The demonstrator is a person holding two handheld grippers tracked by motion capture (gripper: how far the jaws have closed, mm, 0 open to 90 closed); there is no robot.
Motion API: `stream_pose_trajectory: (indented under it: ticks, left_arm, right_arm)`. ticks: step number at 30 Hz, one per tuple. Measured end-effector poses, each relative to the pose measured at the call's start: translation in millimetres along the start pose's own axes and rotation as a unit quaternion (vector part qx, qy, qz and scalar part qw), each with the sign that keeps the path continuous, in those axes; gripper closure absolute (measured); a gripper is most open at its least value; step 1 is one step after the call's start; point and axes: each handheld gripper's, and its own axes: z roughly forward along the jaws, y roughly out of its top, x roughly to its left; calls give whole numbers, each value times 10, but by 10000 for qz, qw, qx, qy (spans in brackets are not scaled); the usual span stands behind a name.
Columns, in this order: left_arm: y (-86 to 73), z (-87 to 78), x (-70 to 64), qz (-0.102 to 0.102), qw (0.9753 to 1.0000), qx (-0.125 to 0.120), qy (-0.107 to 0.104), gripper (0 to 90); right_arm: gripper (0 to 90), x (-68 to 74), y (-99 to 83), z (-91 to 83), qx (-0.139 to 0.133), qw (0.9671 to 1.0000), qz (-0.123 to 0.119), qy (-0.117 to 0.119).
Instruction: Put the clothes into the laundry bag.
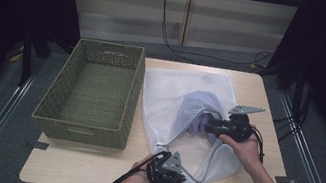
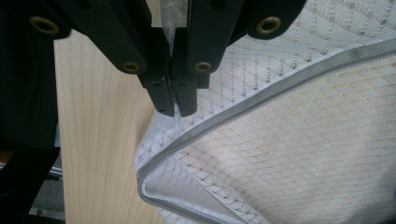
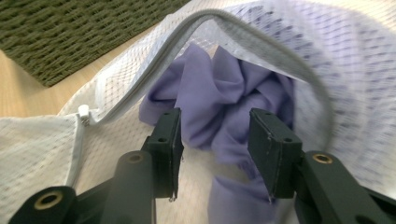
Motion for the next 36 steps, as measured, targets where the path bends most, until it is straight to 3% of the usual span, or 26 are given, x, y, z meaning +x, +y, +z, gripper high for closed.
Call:
stream_pose_trajectory:
  ticks: [2, 3, 9, 18, 22, 28, 36]
  left_arm:
    - [4, -6, 9, -29, 10000, 29, -12, 886]
    - [2, -19, 34, -142, 9999, 86, -10, 884]
    - [-11, -27, 49, -232, 9997, 53, -15, 883]
    - [-14, -23, 52, -199, 9998, 21, -39, 878]
    - [-24, -14, 54, -214, 9997, -58, -56, 876]
    - [-24, -16, 54, -179, 9998, -50, -67, 873]
    - [-15, -23, 49, -115, 9999, 13, -17, 871]
  right_arm:
    - [581, -20, -7, -102, -111, 9999, -5, -8]
    - [598, -54, 6, -205, -287, 9996, 34, -29]
    - [552, -123, 78, -323, -484, 9988, -43, 15]
    - [518, -179, 276, -168, -597, 9982, -75, 42]
    - [518, -213, 358, -74, -679, 9975, -76, 196]
    - [536, -226, 336, 78, -475, 9985, -129, 251]
    - [752, -176, 343, 105, -536, 9970, -143, 545]
